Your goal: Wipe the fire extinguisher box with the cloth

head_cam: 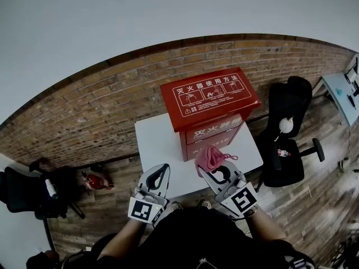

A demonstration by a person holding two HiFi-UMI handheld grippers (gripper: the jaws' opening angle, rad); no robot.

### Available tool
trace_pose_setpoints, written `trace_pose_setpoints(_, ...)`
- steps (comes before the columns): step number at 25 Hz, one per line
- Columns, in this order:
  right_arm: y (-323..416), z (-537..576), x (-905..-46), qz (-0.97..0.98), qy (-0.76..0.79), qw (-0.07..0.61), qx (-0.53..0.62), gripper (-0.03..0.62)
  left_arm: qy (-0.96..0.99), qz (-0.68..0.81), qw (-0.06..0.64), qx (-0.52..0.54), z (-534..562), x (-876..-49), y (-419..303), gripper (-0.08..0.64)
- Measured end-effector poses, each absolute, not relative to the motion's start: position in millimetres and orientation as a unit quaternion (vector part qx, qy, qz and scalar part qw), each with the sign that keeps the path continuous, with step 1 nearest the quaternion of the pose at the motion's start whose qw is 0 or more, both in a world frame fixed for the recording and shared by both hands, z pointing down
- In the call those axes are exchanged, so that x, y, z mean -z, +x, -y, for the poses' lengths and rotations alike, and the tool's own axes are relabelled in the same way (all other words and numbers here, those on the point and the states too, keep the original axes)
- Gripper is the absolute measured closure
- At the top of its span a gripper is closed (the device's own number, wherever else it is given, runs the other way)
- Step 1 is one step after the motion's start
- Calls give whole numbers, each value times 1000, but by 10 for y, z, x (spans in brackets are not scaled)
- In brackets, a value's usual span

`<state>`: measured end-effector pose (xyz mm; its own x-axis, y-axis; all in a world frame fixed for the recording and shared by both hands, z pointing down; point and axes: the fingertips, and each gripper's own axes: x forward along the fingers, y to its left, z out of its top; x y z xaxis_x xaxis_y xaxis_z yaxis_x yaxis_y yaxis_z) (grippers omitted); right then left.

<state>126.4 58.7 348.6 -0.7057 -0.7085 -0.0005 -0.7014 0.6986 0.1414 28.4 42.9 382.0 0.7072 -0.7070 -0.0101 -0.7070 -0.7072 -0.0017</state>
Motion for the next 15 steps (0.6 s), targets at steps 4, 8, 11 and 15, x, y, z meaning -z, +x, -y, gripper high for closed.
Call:
trace_pose_setpoints(4, 1262, -578, -3508, 922, 382, 28, 62, 518, -924, -382, 1, -8, -430, -3816, 278, 526)
trace_pose_setpoints(8, 1262, -587, -3510, 928, 368, 23, 53, 518, -931, -364, -3, -19, -447, -3779, 306, 525)
trace_pose_setpoints(11, 1239, -634, -3512, 942, 333, 13, 33, 518, -952, -305, -23, -15, -523, -3775, 422, 453)
trace_pose_setpoints(15, 1203, -771, -3497, 967, 255, -2, 10, 518, -983, -177, -52, -13, -717, -3708, 662, 372)
